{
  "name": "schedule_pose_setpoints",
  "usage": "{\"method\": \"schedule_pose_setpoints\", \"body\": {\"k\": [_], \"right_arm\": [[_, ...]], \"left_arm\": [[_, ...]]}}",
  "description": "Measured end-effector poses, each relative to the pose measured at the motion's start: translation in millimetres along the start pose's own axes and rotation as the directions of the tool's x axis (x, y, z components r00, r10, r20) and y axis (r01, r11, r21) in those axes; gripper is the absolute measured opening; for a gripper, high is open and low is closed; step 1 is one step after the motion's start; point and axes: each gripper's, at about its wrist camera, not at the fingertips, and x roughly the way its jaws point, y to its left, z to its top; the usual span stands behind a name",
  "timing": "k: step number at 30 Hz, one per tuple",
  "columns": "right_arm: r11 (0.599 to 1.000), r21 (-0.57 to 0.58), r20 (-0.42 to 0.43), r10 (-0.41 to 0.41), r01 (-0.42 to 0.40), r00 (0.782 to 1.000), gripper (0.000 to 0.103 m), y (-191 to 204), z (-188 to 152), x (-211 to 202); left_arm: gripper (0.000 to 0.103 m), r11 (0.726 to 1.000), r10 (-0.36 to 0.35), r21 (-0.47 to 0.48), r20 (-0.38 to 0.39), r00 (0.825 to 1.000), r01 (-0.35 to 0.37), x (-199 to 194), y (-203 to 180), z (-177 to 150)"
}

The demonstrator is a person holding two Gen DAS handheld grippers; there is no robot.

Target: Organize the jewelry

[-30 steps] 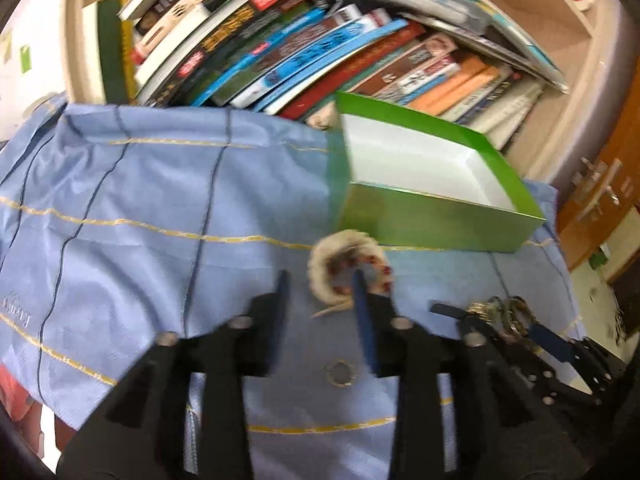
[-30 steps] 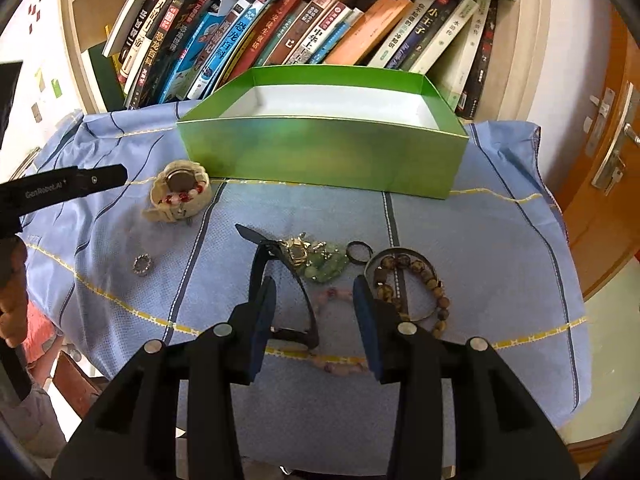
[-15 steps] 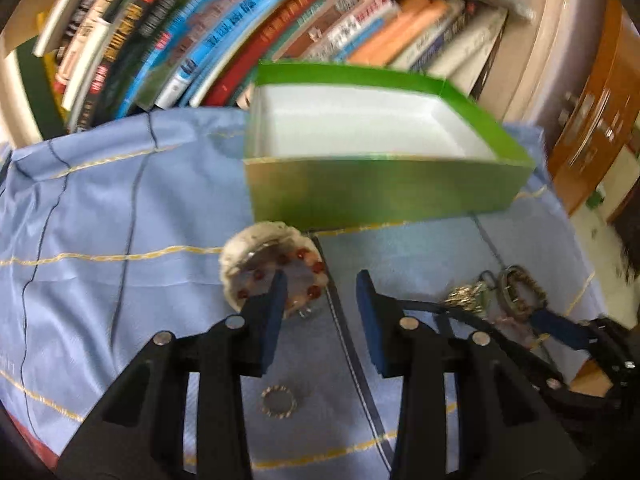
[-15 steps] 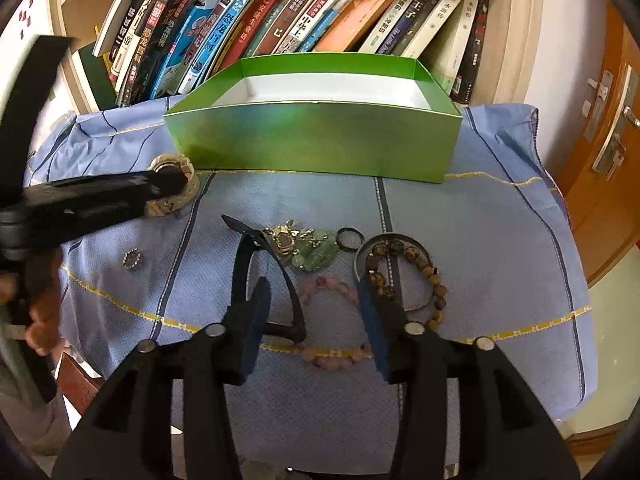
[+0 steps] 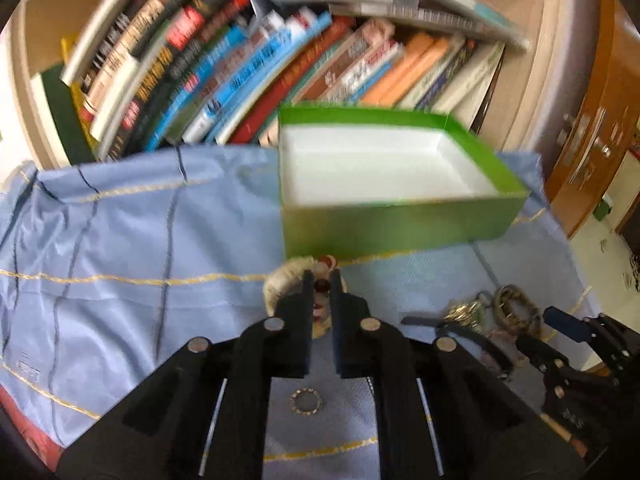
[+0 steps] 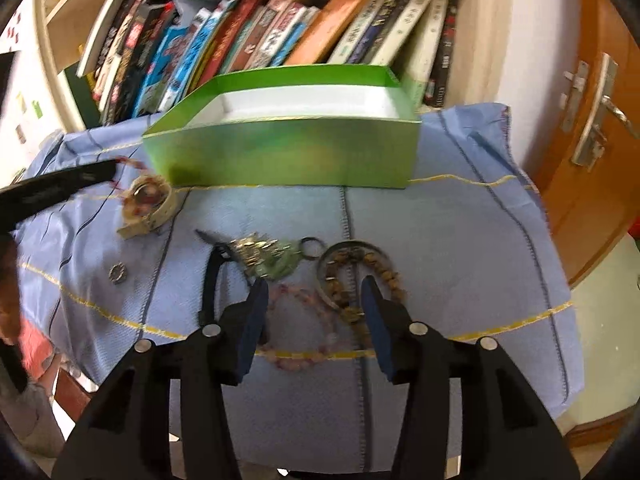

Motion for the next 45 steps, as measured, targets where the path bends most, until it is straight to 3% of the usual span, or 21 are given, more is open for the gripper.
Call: {"method": "schedule_pose_setpoints", "body": {"k": [5,12,18,27,29,30,33,37,45], "right_arm": [[0.996,0.024,-0.01,-0.08,0.08,0.997,0.048,-16.6,-0.5,-0.8],[0.992,0.006,-0.043,-0.125,0.125,0.991,0.048,-21.8,-7.0,6.7],[0.994,-0.076,-0.072,-0.081,0.076,0.994,0.048,-6.3,-22.2,2.1],[0.999,-0.009,-0.088,-0.047,0.047,0.995,0.048,-15.6,-21.4,7.0],[1.0,-0.004,-0.084,-0.008,0.008,0.996,0.048,-14.4,-22.1,4.2],[1.0,-0.014,-0.085,0.001,-0.003,0.996,0.046,-11.3,-22.5,3.3],[0.999,-0.03,-0.115,0.008,-0.012,0.993,0.023,-3.2,-23.2,8.7],[1.0,-0.029,-0.146,0.007,-0.012,0.989,0.023,3.0,-23.2,18.0],[0.999,-0.046,-0.127,-0.035,0.03,0.991,0.023,8.9,-20.5,22.8]], "left_arm": [[0.008,1.0,-0.004,0.003,0.036,0.999,0.004,-27.7,1.3,-2.1],[0.008,0.999,-0.042,-0.027,-0.023,0.999,0.041,-27.7,3.7,-30.7],[0.008,0.999,-0.044,-0.033,-0.051,0.998,0.042,-23.1,3.8,-42.8],[0.008,0.997,-0.069,-0.03,-0.066,0.995,0.067,-17.5,-3.6,-46.4],[0.008,0.997,-0.072,-0.031,-0.071,0.995,0.069,-16.2,-4.5,-47.4],[0.008,0.997,-0.072,-0.029,-0.074,0.995,0.07,-15.4,-5.3,-47.6],[0.008,0.997,-0.073,-0.029,-0.078,0.994,0.071,-13.2,-6.8,-47.7],[0.012,0.997,-0.073,-0.027,-0.096,0.993,0.071,-8.3,-8.1,-50.1],[0.02,0.998,-0.067,-0.011,-0.168,0.983,0.066,16.9,-16.2,-58.8]]}}
